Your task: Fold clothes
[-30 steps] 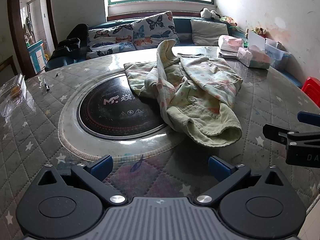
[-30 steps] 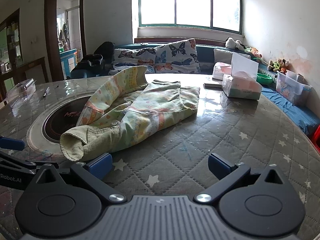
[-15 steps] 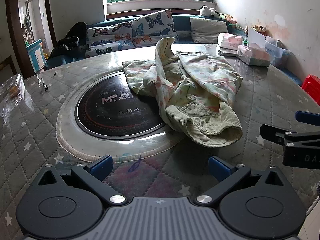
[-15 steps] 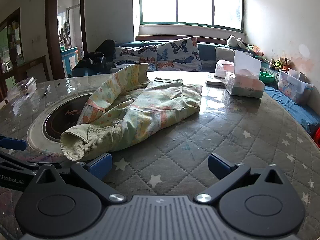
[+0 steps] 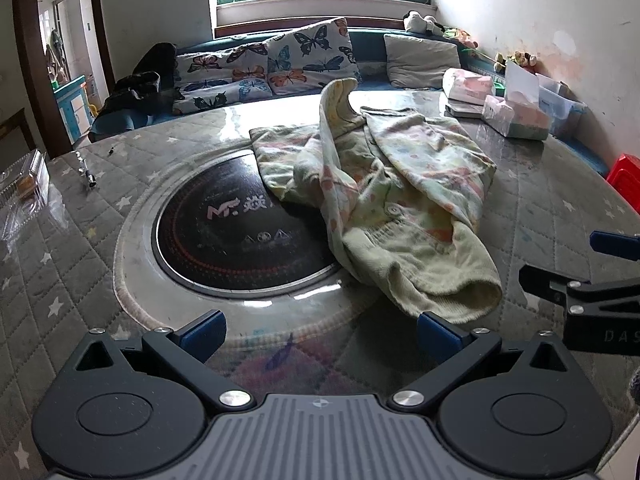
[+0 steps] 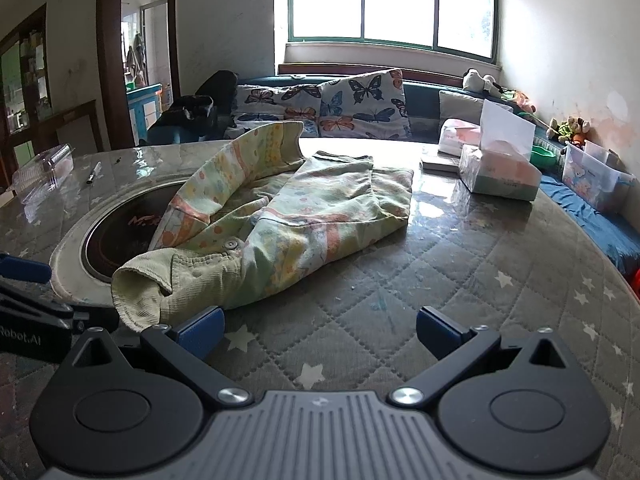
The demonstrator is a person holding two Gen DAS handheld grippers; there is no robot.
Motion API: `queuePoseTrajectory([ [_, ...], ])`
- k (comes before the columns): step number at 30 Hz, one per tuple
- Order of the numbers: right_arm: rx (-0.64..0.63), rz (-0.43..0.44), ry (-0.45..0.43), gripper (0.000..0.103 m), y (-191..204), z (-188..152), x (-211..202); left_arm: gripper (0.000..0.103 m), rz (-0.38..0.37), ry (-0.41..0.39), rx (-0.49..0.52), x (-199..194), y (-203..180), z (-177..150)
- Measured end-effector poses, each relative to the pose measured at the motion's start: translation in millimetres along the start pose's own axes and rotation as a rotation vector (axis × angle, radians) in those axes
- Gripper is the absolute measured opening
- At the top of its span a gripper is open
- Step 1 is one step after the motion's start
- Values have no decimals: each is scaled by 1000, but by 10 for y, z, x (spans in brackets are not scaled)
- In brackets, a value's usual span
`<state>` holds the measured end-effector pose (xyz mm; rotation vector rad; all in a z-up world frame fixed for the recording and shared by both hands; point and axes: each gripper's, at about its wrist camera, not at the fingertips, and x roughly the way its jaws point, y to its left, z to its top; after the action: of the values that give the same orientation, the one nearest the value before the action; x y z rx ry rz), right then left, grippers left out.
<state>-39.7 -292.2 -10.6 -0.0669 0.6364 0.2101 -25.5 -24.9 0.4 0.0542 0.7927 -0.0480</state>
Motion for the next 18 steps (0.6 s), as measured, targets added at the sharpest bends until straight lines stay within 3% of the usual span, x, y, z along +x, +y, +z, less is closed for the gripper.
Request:
queuePoseTrajectory([
  [18,-72,-2,19,103,-89,289,270,103,31,-36,-35,251,159,540],
])
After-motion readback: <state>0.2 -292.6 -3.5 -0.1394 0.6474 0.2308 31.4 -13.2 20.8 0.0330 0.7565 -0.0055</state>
